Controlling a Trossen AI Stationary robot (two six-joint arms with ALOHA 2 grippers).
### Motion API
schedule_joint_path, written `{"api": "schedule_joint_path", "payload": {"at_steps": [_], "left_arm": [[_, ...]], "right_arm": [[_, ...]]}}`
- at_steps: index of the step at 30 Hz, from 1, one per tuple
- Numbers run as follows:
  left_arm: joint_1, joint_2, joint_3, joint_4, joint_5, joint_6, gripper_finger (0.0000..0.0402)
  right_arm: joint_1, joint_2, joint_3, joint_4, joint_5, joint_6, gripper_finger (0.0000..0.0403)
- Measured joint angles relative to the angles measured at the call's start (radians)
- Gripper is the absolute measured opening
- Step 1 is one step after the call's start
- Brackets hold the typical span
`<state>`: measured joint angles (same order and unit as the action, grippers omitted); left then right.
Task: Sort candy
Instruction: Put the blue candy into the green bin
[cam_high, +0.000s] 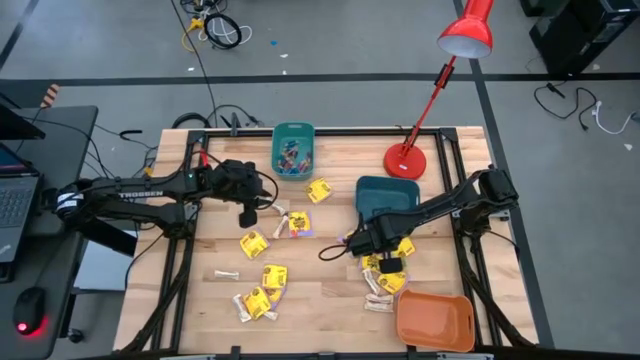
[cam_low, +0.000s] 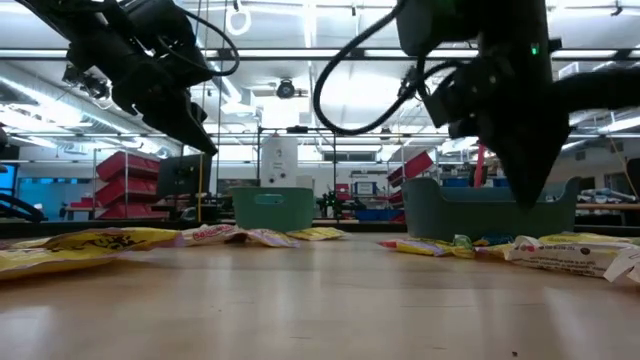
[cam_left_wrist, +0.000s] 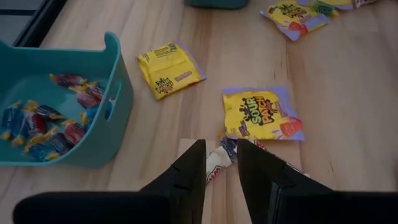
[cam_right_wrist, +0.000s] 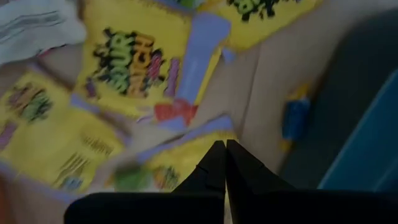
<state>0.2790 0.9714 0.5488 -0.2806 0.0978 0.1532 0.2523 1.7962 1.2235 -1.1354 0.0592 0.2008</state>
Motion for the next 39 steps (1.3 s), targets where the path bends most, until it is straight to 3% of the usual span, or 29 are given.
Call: {"api": "schedule_joint_path", "payload": {"at_steps": [7,16,25,39], "left_arm": [[0.000,0.000,0.000,0.000,0.000,0.002,0.0094],[0.000,0.000,0.000,0.000,-0.001,0.002,0.0094],[0.000,0.000,0.000,-0.001,-0.001,0.001,0.0094],[0.000,0.000,0.000,-0.001,-0.001,-0.004,0.0094]], "right_arm": [[0.025,0.000,-0.109,0.144,0.165,-0.020,0.0000],[0.023,0.000,-0.159,0.178,0.289,0.008,0.0003],[0.016,0.000,-0.192,0.233,0.349,0.026,0.0018],[0.024,-0.003,-0.238,0.278,0.346,0.065,0.0001]]}}
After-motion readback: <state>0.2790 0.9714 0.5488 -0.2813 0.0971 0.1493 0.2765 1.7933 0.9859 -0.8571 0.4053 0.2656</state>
